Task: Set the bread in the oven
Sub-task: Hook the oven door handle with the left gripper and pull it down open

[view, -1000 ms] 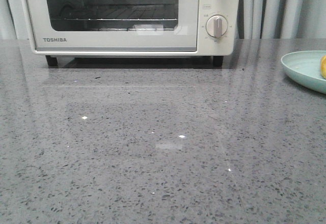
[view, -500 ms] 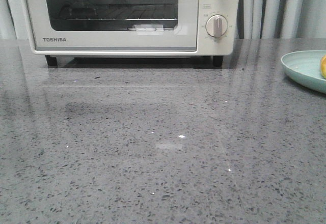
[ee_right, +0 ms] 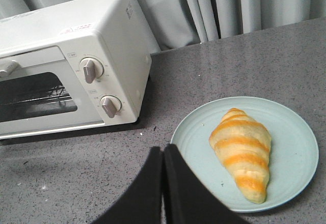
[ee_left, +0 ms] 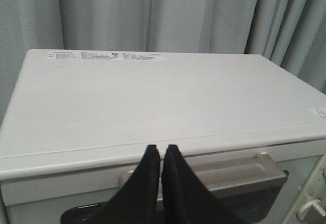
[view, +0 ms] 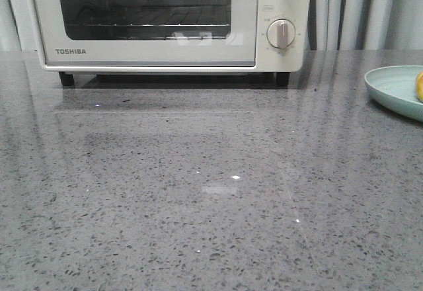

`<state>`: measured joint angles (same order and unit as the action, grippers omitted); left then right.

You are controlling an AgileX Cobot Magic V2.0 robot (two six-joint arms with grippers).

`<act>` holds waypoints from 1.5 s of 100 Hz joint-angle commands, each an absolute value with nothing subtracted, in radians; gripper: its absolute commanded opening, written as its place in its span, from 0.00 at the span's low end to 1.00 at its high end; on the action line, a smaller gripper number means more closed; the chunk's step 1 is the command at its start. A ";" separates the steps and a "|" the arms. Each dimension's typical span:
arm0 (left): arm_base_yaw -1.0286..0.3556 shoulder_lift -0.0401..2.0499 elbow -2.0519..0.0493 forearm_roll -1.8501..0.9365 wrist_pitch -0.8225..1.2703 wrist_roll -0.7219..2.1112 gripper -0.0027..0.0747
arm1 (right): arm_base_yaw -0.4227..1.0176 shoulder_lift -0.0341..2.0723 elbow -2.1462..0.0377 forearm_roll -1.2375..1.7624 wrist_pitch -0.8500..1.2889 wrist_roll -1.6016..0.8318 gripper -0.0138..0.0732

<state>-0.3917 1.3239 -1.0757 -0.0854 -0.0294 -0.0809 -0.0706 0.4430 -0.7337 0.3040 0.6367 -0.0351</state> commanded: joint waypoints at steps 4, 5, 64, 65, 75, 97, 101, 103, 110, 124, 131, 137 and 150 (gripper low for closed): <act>-0.409 1.341 -1.136 -0.096 -0.120 -0.082 0.01 | -0.079 0.458 -0.768 0.304 0.567 -0.048 0.08; -0.410 1.345 -1.138 -0.096 -0.120 -0.082 0.01 | -0.079 0.458 -0.768 0.304 0.567 -0.048 0.08; -0.421 1.459 -1.176 -0.096 -0.086 -0.082 0.01 | -0.079 0.458 -0.768 0.304 0.578 -0.048 0.08; -0.421 1.459 -1.176 -0.096 -0.084 -0.082 0.01 | -0.079 0.458 -0.768 0.304 0.578 -0.048 0.08; -0.421 1.459 -1.176 -0.096 -0.049 -0.082 0.01 | -0.079 0.458 -0.768 0.304 0.576 -0.048 0.08; -0.421 1.459 -1.172 -0.094 0.056 -0.082 0.01 | -0.079 0.458 -0.768 0.304 0.576 -0.048 0.08; -0.426 1.459 -1.163 -0.094 0.067 -0.082 0.01 | -0.079 0.458 -0.768 0.304 0.576 -0.048 0.08; -0.431 1.459 -1.157 -0.094 0.069 -0.082 0.01 | -0.079 0.458 -0.768 0.304 0.576 -0.048 0.08; -0.441 1.455 -1.130 -0.101 0.074 -0.082 0.01 | -0.079 0.458 -0.768 0.304 0.576 -0.048 0.08; -0.478 1.409 -1.039 -0.110 0.073 -0.082 0.01 | -0.079 0.458 -0.768 0.304 0.576 -0.048 0.08; -0.497 1.365 -0.983 -0.110 0.071 -0.082 0.01 | -0.079 0.458 -0.768 0.304 0.578 -0.048 0.08; -0.513 1.320 -0.937 -0.113 0.071 -0.082 0.01 | -0.079 0.458 -0.772 0.304 0.578 -0.048 0.08; -0.538 1.179 -0.846 -0.121 0.103 -0.082 0.01 | -0.079 0.458 -0.793 0.304 0.603 -0.048 0.08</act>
<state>-0.5229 1.2637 -0.8783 -0.1042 0.0588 -0.0809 -0.0706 0.4430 -0.7471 0.3024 0.6523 -0.0351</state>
